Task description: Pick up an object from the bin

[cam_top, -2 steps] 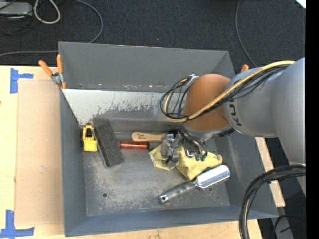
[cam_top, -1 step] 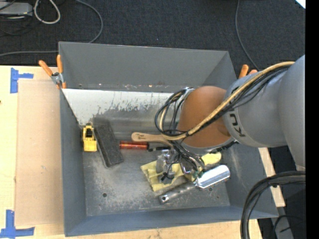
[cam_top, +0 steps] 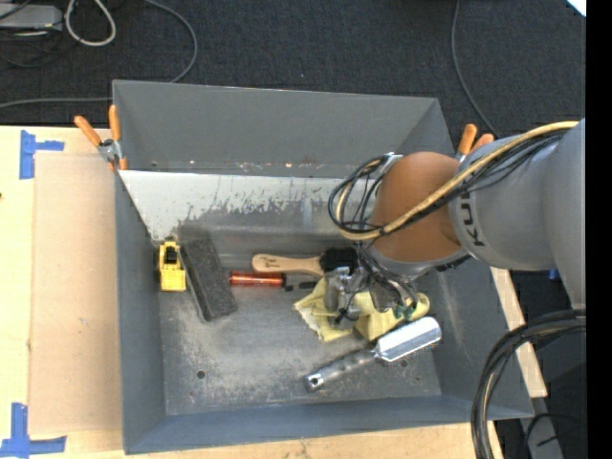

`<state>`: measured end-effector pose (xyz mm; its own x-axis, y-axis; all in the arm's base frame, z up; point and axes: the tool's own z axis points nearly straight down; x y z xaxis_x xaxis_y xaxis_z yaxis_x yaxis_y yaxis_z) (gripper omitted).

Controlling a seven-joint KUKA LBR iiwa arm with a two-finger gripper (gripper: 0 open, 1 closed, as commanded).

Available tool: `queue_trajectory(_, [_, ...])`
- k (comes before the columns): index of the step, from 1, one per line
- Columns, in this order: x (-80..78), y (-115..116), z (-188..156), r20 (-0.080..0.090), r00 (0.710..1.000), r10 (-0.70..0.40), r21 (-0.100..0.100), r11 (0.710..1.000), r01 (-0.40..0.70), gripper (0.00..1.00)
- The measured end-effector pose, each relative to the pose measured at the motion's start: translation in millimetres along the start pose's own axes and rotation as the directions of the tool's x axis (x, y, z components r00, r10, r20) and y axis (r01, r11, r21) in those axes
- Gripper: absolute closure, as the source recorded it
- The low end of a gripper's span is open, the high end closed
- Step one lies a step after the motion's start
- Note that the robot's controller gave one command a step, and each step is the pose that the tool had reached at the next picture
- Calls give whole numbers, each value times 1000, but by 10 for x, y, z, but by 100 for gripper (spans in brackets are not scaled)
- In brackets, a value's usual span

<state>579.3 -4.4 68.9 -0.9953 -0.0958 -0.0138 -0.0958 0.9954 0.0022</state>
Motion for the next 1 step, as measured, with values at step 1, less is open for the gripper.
queue_trajectory(1, [63, 74, -151, -13, 1000, -8, -3, 1000, 8, 100])
